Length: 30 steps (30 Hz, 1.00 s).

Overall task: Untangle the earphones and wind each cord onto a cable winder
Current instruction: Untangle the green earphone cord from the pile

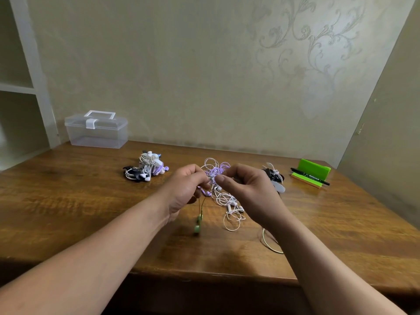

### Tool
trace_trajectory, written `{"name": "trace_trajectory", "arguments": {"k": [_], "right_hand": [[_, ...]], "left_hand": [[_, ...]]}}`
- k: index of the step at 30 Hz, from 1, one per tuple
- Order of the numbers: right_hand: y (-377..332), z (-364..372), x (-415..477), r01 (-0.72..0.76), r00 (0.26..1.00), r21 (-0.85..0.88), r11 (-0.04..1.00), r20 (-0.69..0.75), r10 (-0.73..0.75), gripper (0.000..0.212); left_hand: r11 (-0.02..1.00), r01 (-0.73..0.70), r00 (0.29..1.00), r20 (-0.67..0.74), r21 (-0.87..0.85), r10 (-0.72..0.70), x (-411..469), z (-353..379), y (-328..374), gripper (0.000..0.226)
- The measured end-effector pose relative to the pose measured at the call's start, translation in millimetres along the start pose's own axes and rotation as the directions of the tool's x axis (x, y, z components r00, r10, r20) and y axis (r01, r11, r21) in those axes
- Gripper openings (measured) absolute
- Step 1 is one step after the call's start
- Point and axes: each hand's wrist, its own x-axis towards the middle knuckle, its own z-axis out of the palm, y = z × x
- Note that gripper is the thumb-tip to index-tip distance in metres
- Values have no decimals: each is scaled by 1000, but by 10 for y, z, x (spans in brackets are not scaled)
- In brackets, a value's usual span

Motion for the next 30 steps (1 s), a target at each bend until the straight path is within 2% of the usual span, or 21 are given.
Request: {"name": "trace_trajectory", "arguments": {"k": [3,5,8,10,12,19,22,27,30], "right_hand": [[36,-11,28,-20,999,-71,997,-41,17,19],[76,-33,52,-86,994,-64,994,-71,81,12],[141,-38,43,-178,983,40,983,-37,180,6],[148,-10,35,-209,978,131,969,9,210,13],[140,42,41,-216,976,180,960,50,211,21],[122,48,82,-230,967,357,905,-17,253,11],[136,63,92,-251,961,348,903,-22,276,6],[159,101,100,-312,945,324,893,9,327,17],[155,123,94,-319,941,335,886,4,337,8]], "left_hand": [[997,-56,998,-12,51,57,-16,14,-1,18],[998,-60,997,-40,-12,59,-19,1,-28,16],[980,5,1000,-27,-197,-10,-20,16,-40,19],[962,47,999,-4,-268,-50,-30,43,-36,20],[953,61,998,14,-297,-59,-31,65,-34,20],[954,86,996,29,-289,-81,-2,105,-41,21],[949,100,995,11,-299,-102,3,123,-56,21],[930,126,990,-16,-345,-140,5,155,-56,18],[904,170,984,10,-392,-181,7,151,-59,15]]}}
